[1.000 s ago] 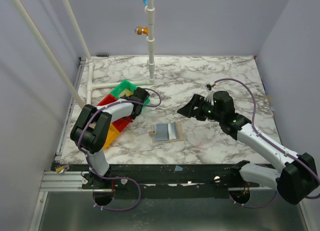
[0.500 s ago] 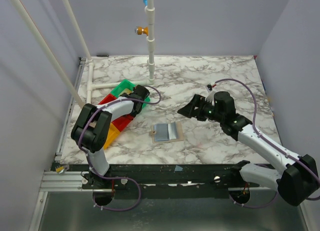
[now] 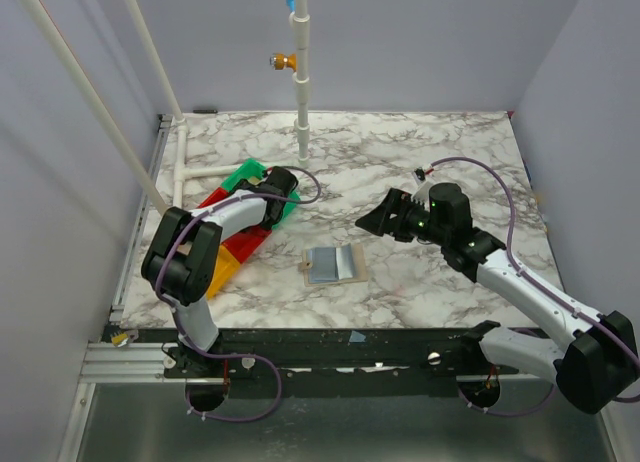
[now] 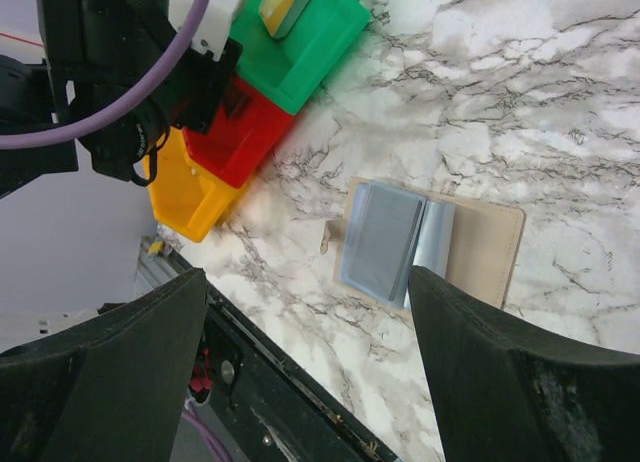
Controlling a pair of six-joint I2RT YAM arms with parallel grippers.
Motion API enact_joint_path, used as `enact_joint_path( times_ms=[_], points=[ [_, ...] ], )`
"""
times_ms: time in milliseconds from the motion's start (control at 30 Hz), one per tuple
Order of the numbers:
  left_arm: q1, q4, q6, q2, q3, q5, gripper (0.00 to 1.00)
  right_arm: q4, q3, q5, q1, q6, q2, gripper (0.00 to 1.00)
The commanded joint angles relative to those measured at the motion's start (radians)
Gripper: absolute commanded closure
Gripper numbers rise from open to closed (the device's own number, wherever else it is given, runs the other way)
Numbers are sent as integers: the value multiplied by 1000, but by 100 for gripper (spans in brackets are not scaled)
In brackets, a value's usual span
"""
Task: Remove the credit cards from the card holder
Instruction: Place the credit card in the storage box.
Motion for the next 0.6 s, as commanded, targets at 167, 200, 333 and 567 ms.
enact_joint_path(
  times_ms=[167,200,333,567],
  points=[
    [7,-59,-71,-28,25,59,2,-29,-3,0,7,-18,-16,15],
    [8,-64,-77,-32,31,63,1,-30,-3,1,7,-19,-16,15],
    [7,-85,-101,-50,46,75,2,-30,0,1,7,-19,-14,15],
    [7,-152,-156,-99,86,115,2,-30,4,1,6,-19,-5,15]
  ],
)
